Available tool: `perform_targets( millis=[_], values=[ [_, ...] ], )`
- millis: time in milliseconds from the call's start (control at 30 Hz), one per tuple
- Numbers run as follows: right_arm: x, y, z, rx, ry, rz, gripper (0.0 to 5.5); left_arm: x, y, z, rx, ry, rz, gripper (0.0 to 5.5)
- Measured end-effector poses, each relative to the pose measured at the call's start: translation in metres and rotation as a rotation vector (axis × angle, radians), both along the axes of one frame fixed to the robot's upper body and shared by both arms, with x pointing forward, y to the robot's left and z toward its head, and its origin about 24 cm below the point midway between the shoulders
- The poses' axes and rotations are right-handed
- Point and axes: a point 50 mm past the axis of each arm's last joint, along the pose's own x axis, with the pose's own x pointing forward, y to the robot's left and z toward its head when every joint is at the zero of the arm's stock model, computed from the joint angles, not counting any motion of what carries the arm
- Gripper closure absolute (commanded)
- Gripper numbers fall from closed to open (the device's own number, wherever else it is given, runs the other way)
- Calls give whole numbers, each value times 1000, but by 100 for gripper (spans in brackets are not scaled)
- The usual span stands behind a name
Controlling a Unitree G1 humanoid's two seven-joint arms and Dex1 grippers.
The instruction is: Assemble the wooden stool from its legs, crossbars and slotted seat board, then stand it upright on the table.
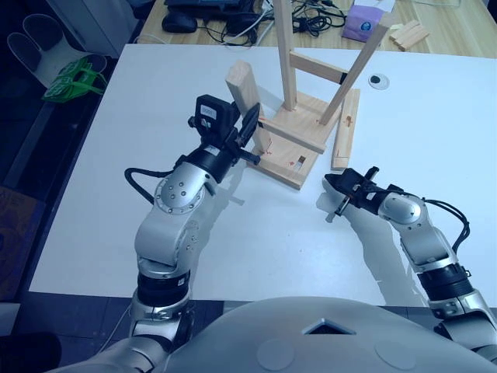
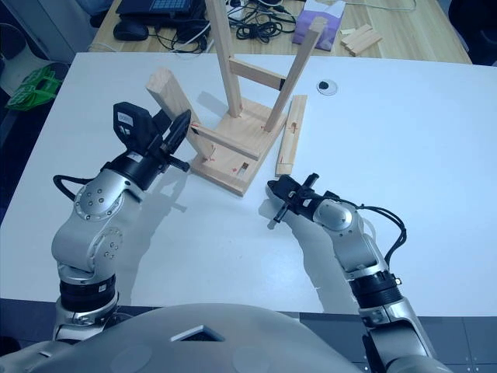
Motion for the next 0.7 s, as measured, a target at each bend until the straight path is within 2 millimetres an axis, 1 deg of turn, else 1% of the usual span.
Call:
perform_targets(
  millis=[133,200,300,400,467,533,600,667,700],
  values=[
    [0,3,-1,0,-16,-1,550,2,0,0,-13,29,11,448],
    [-1,8,-2,8,-15,9,550,7,-2,2,-3,45,2,448],
    [-2,8,-2,11,-16,6,550,17,-6,5,31,59,-50,448],
    [-3,9,-3,14,-18,-6,550,26,-8,1,42,72,-72,448],
    [-4,9,-5,17,-14,-11,550,30,-9,-4,46,78,-77,448],
    [-5,8,-6,18,-11,-18,550,30,-11,-7,64,54,-79,448],
    [-5,8,-6,18,-16,-29,550,26,-16,-10,152,-16,-90,447],
    [-5,8,-6,19,-17,-30,550,23,-20,-12,181,-49,-101,447],
    [-5,8,-6,22,-17,-31,550,23,-19,-13,80,-5,-81,447]
  ],
)
